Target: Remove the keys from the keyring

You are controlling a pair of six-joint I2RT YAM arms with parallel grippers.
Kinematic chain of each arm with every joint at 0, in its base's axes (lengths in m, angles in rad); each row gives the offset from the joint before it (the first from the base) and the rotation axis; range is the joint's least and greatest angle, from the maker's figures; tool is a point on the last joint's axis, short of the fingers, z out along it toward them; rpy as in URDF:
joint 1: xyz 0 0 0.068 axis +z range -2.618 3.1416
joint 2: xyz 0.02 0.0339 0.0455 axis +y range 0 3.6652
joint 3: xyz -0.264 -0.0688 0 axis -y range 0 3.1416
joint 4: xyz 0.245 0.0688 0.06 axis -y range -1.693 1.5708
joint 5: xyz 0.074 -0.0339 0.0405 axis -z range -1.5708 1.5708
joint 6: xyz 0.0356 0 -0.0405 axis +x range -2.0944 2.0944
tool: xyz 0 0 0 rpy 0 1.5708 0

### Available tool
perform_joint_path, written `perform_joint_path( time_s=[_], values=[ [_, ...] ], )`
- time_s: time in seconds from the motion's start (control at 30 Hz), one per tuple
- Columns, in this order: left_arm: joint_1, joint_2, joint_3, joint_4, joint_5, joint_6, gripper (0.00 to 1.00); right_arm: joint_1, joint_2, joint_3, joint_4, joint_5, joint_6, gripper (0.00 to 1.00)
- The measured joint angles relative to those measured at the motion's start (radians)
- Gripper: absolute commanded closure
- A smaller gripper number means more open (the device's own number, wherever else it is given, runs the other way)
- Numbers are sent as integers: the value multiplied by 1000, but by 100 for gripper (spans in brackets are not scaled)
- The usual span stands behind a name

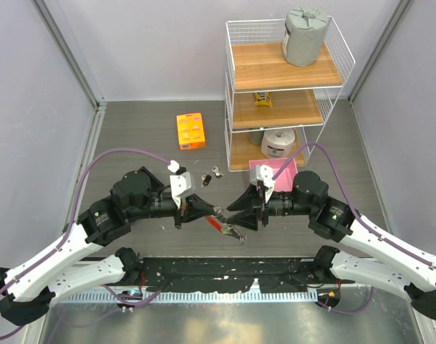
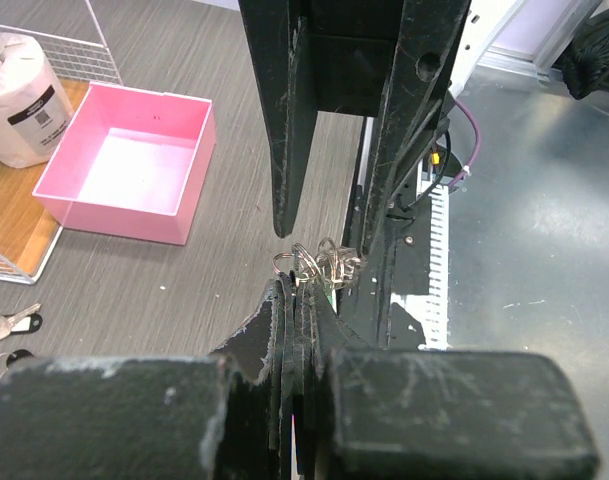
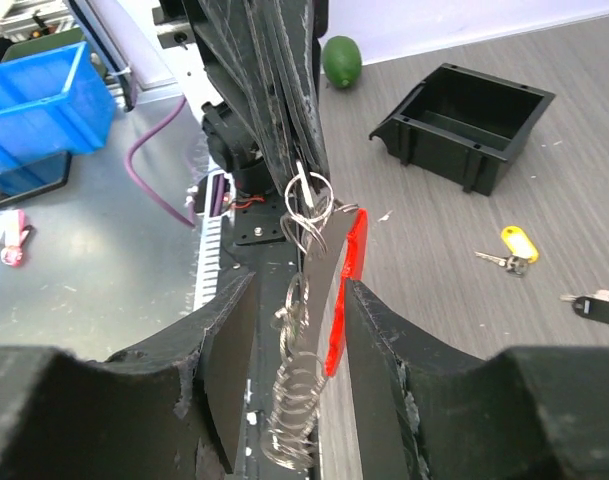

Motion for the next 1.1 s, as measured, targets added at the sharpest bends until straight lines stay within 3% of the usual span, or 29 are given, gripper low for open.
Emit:
perform_joint_path(
  time_s=[0.5,1.1],
  values=[
    [0,-6,3,0,5,-15,100,0,-21,-69,174,27,-40,67],
    [0,-6,10,0,13,-21,100,14,18,-69,198,-18,-41,77]
  ],
)
